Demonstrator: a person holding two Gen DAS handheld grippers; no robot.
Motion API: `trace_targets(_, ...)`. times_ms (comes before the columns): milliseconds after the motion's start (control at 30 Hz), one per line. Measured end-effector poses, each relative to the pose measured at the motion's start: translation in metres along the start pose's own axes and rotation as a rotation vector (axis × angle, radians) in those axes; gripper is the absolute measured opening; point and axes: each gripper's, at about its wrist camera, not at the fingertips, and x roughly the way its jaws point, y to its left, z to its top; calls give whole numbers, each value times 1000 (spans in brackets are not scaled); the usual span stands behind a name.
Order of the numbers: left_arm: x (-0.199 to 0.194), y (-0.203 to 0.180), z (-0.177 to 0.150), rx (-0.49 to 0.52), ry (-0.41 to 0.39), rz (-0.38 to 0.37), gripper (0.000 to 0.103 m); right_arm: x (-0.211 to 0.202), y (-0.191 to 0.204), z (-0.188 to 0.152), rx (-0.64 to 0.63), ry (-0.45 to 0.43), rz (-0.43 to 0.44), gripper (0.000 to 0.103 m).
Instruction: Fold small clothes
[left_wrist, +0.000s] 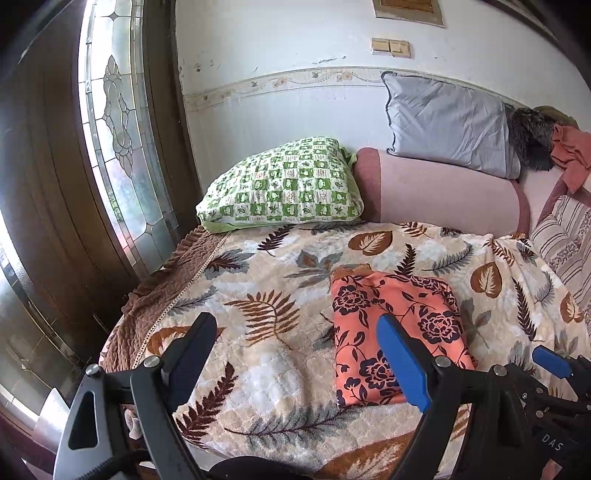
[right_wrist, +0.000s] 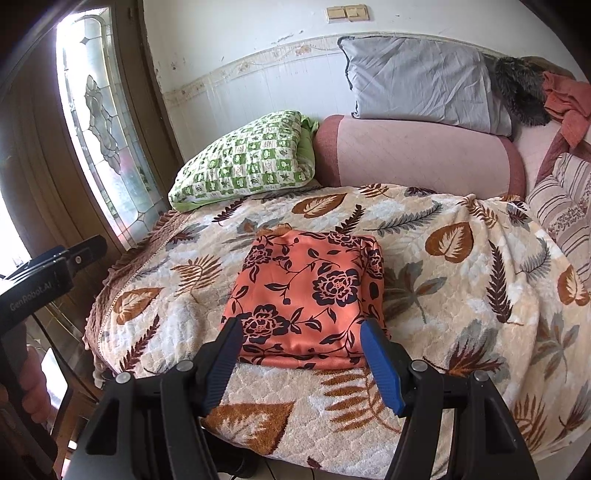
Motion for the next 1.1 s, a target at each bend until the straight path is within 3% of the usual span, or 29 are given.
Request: trace_targets(1100,2,2,-2,8,21,-42,89,4,15,-5,-23,9,5,69)
